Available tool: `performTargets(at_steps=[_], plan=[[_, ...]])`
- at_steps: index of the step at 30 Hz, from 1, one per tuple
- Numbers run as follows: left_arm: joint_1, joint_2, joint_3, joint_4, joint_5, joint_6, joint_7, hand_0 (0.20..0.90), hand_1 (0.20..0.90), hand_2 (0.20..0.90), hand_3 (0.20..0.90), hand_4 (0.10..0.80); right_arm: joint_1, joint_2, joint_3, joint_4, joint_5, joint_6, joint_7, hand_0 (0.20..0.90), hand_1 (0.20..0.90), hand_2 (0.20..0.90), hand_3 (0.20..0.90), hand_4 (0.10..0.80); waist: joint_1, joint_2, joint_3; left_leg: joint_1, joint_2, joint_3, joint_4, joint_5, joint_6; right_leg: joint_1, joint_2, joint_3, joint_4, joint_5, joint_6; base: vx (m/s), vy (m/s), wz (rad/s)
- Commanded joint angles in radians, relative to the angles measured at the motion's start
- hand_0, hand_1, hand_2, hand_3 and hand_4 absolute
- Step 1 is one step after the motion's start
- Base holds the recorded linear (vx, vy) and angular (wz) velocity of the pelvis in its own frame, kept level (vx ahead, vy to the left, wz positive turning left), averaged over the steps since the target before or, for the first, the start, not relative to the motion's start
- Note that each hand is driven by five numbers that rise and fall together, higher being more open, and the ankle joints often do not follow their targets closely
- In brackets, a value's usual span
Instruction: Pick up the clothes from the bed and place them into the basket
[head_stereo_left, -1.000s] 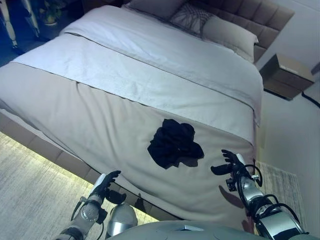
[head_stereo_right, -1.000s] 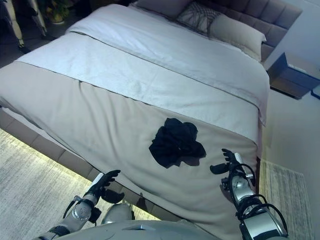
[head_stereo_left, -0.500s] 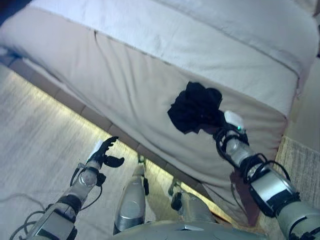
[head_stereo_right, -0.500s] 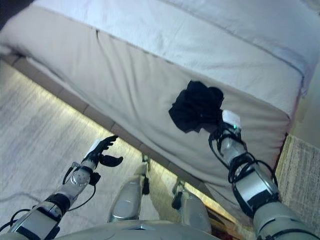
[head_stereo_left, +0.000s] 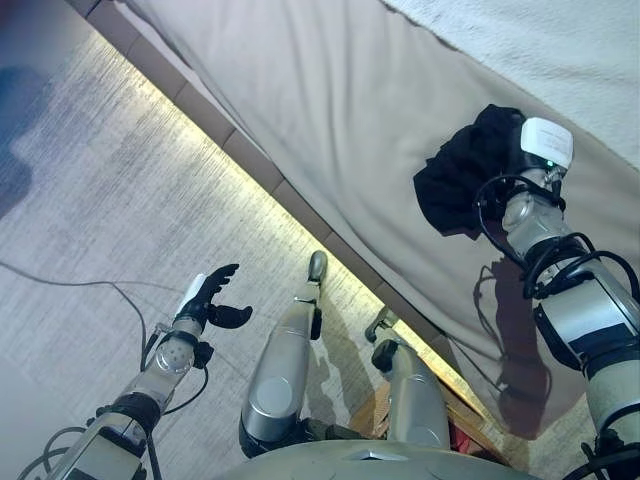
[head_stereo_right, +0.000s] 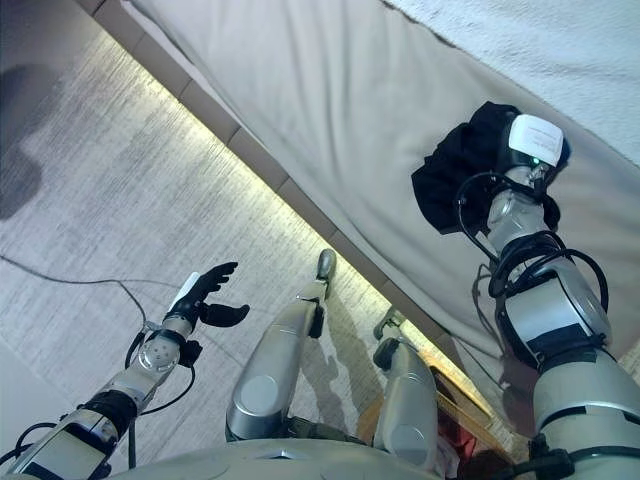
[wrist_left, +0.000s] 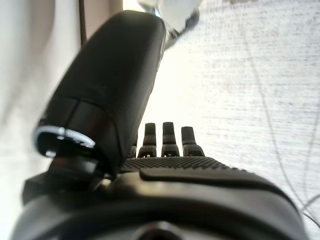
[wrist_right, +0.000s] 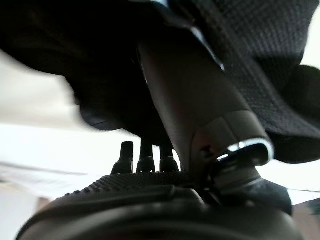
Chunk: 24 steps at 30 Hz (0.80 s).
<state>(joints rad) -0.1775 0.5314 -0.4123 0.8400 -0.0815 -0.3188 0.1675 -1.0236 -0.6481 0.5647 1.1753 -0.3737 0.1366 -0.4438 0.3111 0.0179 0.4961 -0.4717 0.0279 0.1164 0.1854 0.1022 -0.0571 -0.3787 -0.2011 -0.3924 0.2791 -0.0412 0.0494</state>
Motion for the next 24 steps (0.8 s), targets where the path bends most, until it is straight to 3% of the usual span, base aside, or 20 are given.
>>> performTargets(at_steps=[1, 5, 11, 12, 13, 14, 20, 24], plan=[[0.053, 0.027, -0.003, -0.075, -0.058, -0.075, 0.012, 0.900, 0.900, 0.900, 0.900, 0.800, -0.137, -0.087, 0.026, -0.008, 0.141, 0.068, 0.024, 0.900, 0.900, 0.900, 0.900, 0.800, 0.003, 0.039, -0.036, -0.111, 0.030, -0.055, 0.030, -0.019, -0.008, -0.145, 0.002, -0.007, 0.118, 0.005, 0.024, -0.005, 0.018, 0.09], [0.040, 0.035, -0.004, -0.130, -0.124, -0.111, 0.022, 0.900, 0.900, 0.900, 0.900, 0.800, -0.174, -0.082, -0.006, 0.077, 0.310, 0.191, 0.165, 0.900, 0.900, 0.900, 0.900, 0.800, 0.005, 0.065, -0.005, -0.172, 0.024, -0.064, 0.048, -0.011, 0.001, -0.222, -0.017, 0.008, 0.170, -0.009, 0.020, -0.041, 0.017, 0.06], [0.044, 0.049, 0.004, -0.197, -0.138, -0.088, 0.026, 0.900, 0.900, 0.900, 0.900, 0.800, -0.124, -0.083, -0.053, 0.142, 0.409, 0.206, 0.324, 0.900, 0.900, 0.900, 0.900, 0.800, 0.006, 0.083, 0.014, -0.182, 0.021, -0.070, 0.051, -0.009, 0.005, -0.236, -0.026, 0.011, 0.194, -0.024, 0.014, 0.000, -0.007, 0.03], [0.050, 0.053, 0.008, -0.208, -0.135, -0.074, 0.026, 0.900, 0.900, 0.900, 0.900, 0.800, -0.094, -0.081, -0.068, 0.157, 0.425, 0.191, 0.359, 0.719, 0.719, 0.719, 0.689, 0.589, 0.005, 0.087, 0.015, -0.171, 0.021, -0.069, 0.048, -0.009, 0.002, -0.217, -0.021, 0.008, 0.186, -0.026, 0.012, 0.057, -0.031, 0.02], [0.052, 0.054, 0.011, -0.211, -0.131, -0.068, 0.023, 0.900, 0.900, 0.900, 0.900, 0.800, -0.079, -0.081, -0.079, 0.163, 0.433, 0.176, 0.365, 0.596, 0.596, 0.596, 0.546, 0.446, 0.005, 0.088, 0.015, -0.162, 0.020, -0.069, 0.047, -0.010, 0.001, -0.205, -0.019, 0.005, 0.180, -0.027, 0.011, 0.068, -0.036, 0.00], [0.053, 0.055, 0.013, -0.214, -0.128, -0.065, 0.021, 0.900, 0.900, 0.900, 0.900, 0.800, -0.068, -0.082, -0.089, 0.167, 0.431, 0.158, 0.353, 0.300, 0.300, 0.300, 0.200, 0.100, 0.005, 0.090, 0.016, -0.155, 0.020, -0.069, 0.048, -0.012, -0.001, -0.195, -0.019, 0.002, 0.178, -0.028, 0.010, 0.063, -0.033, -0.01], [0.069, 0.079, 0.015, -0.252, -0.124, -0.035, 0.003, 0.900, 0.900, 0.900, 0.900, 0.800, 0.004, -0.095, -0.171, 0.160, 0.536, 0.056, 0.270, 0.300, 0.300, 0.300, 0.200, 0.100, -0.003, 0.081, -0.004, -0.086, 0.030, -0.064, 0.028, -0.021, -0.011, -0.108, 0.002, -0.011, 0.122, -0.023, 0.013, 0.050, -0.054, -0.01], [0.092, 0.070, 0.004, -0.243, -0.096, -0.022, 0.024, 0.900, 0.900, 0.900, 0.900, 0.800, 0.041, -0.106, -0.264, 0.118, 0.751, -0.064, 0.170, 0.300, 0.300, 0.300, 0.200, 0.100, -0.022, 0.074, -0.028, -0.024, 0.042, -0.051, 0.013, -0.035, -0.020, -0.043, 0.023, 0.000, 0.077, -0.024, 0.011, 0.058, 0.003, -0.03]])
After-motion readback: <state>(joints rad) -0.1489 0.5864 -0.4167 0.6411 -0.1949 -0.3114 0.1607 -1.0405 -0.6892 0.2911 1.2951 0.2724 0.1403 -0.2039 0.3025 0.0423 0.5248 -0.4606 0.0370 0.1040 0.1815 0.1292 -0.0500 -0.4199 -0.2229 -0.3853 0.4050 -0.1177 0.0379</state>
